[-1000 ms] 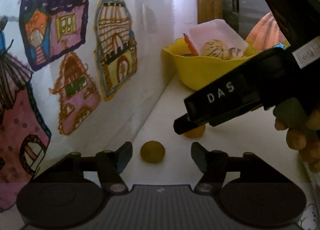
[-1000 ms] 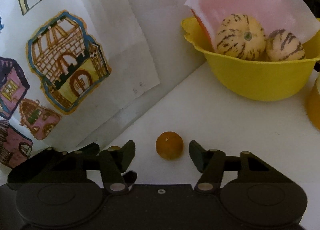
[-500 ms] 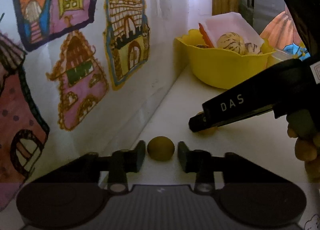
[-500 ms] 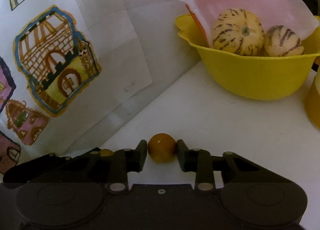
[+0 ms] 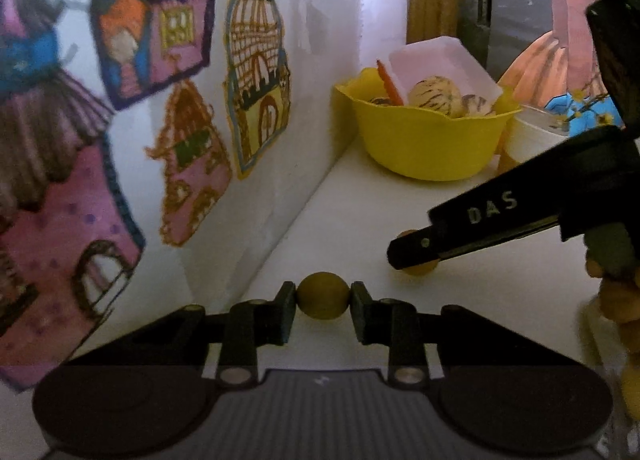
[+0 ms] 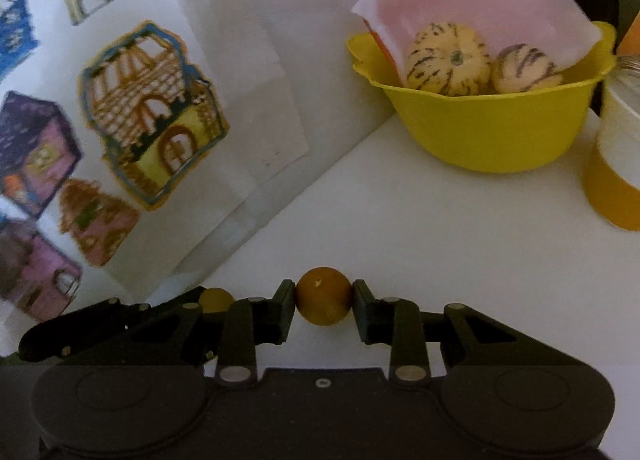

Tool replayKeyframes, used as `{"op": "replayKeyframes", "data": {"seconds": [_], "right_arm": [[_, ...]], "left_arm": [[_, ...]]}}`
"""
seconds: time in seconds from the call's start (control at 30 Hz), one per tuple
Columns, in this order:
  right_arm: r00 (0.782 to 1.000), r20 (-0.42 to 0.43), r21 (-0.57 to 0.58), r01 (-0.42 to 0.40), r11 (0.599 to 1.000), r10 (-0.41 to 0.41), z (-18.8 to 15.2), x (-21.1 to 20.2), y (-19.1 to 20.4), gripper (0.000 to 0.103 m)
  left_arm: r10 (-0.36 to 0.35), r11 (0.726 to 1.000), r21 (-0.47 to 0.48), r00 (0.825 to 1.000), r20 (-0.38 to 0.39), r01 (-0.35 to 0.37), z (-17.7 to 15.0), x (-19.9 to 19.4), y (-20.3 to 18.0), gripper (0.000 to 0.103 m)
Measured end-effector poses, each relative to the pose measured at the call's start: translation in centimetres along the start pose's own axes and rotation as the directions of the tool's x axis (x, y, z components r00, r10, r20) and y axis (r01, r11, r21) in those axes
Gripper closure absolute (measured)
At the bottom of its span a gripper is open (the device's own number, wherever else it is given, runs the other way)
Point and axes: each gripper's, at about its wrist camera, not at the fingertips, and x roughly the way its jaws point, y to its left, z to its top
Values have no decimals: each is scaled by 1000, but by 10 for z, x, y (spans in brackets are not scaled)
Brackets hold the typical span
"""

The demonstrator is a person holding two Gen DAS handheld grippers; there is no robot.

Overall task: Organize fruits
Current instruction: 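Carry the brown fruit toward the tray with the left tool while the right tool carries the orange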

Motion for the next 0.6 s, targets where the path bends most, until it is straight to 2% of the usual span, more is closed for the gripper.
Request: {"op": "replayKeyframes", "data": {"seconds": [0.23, 0.6], "right_arm": [[1000, 22, 9, -2, 1000, 2, -24, -43, 4, 70], [993, 120, 26, 17, 1000, -20, -80, -150, 8, 70]], "left_arm": [[-34, 999, 4, 999, 8, 34, -6, -35, -7, 71], [-129, 991, 51, 990, 52, 126, -15, -102, -35, 71]]}}
